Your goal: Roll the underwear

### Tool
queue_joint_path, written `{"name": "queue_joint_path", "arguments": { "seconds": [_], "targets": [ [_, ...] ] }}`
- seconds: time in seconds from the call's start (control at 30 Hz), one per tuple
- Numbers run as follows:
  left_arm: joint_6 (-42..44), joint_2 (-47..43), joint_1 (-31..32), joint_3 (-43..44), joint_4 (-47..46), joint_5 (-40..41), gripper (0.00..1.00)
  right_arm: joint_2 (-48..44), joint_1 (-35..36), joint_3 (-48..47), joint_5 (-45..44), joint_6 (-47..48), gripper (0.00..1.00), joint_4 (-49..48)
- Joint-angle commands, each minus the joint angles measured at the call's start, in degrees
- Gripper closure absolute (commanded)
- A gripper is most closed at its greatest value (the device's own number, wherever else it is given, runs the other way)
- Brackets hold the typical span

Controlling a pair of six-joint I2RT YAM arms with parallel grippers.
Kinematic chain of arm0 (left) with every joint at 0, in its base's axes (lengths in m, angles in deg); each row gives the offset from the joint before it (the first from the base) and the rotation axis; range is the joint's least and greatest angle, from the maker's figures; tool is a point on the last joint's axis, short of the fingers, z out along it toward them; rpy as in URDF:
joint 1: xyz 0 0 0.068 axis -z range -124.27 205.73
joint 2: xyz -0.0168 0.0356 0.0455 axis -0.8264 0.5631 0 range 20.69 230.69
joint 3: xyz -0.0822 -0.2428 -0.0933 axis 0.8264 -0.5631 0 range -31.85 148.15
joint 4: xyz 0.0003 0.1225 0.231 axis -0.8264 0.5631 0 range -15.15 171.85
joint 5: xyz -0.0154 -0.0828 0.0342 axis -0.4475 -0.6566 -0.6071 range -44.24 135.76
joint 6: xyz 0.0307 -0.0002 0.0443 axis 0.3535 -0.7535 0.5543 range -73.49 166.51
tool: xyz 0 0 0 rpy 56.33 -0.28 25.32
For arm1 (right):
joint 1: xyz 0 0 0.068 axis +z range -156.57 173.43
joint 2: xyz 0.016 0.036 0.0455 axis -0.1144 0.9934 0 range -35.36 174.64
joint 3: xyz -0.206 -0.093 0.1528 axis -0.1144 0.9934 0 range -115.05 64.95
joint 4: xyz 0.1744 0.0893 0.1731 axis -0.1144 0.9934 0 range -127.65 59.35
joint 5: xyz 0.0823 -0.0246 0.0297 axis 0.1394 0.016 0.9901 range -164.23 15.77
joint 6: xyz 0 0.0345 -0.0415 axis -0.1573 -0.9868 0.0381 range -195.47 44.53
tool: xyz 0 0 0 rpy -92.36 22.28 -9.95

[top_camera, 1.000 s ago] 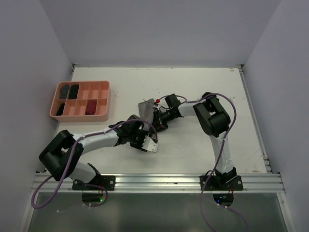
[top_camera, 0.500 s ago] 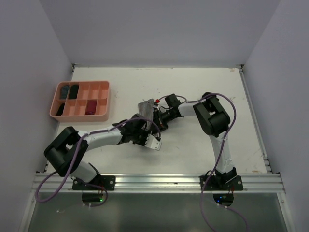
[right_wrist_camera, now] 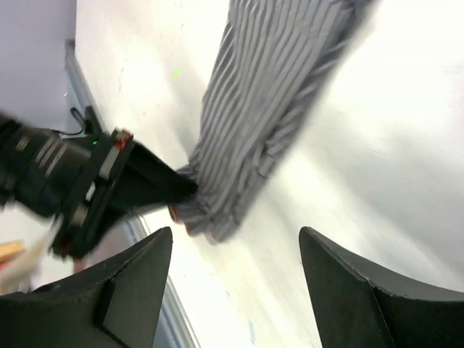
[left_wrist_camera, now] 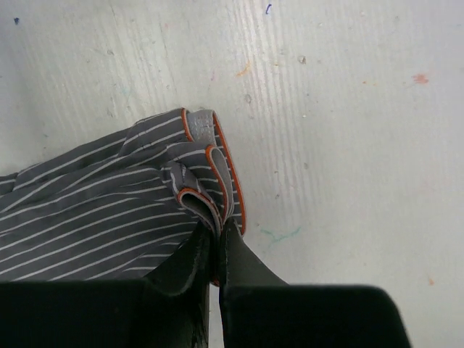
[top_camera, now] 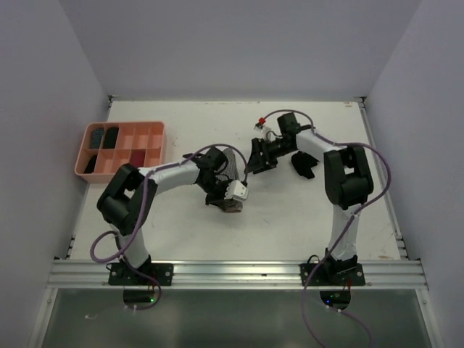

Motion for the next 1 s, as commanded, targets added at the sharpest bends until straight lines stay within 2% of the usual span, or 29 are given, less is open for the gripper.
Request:
{"name": "queue_joint_path", "arguments": {
  "seconds": [0.0,0.1,0.23,0.3,0.37,0.43,0.47,0.67,0.97],
  "targets": [
    [1.9,6.7,-4.0,6.0,16.4,-8.4,1.00,-7.9,-5.0,-1.9,-2.2,15.8,0.25,10.1],
    [2.7,10.8,-5.4,8.9,20.4,-9.9,1.00,-15.2,-6.4,2.7,-2.0,21.1,0.27,8.9],
    [1.6,14.3,-5.6,9.8,22.8,-11.0,1.00,-32.2,-6.4,11.6,-4.4,28.1,0.27,4.1],
    [1.2,16.1,-5.7,10.3,25.1,-13.0,1.00,-37.0,-5.5,14.9,-4.5,33.3,0.29,4.3],
    [2.1,18.5,-5.9,11.2,27.1,-14.4,1.00,-41.6,-3.3,16.1,-5.9,39.7,0.31,8.5],
    [1.9,21.0,-6.0,11.9,28.4,-15.1,1.00,-44.1,2.4,19.9,-10.5,41.5,0.34,8.6],
    [2.3,21.9,-6.1,12.9,29.3,-15.4,1.00,-45.6,7.4,21.4,-12.4,42.8,0.34,7.9],
    [-0.2,27.0,-7.2,16.6,30.0,-16.6,1.00,-46.2,23.6,29.4,-24.9,42.8,0.35,1.4],
    [-6.2,30.6,-7.3,17.9,27.1,-14.3,1.00,-40.9,36.2,29.6,-34.6,37.0,0.30,-7.7]
  ]
}}
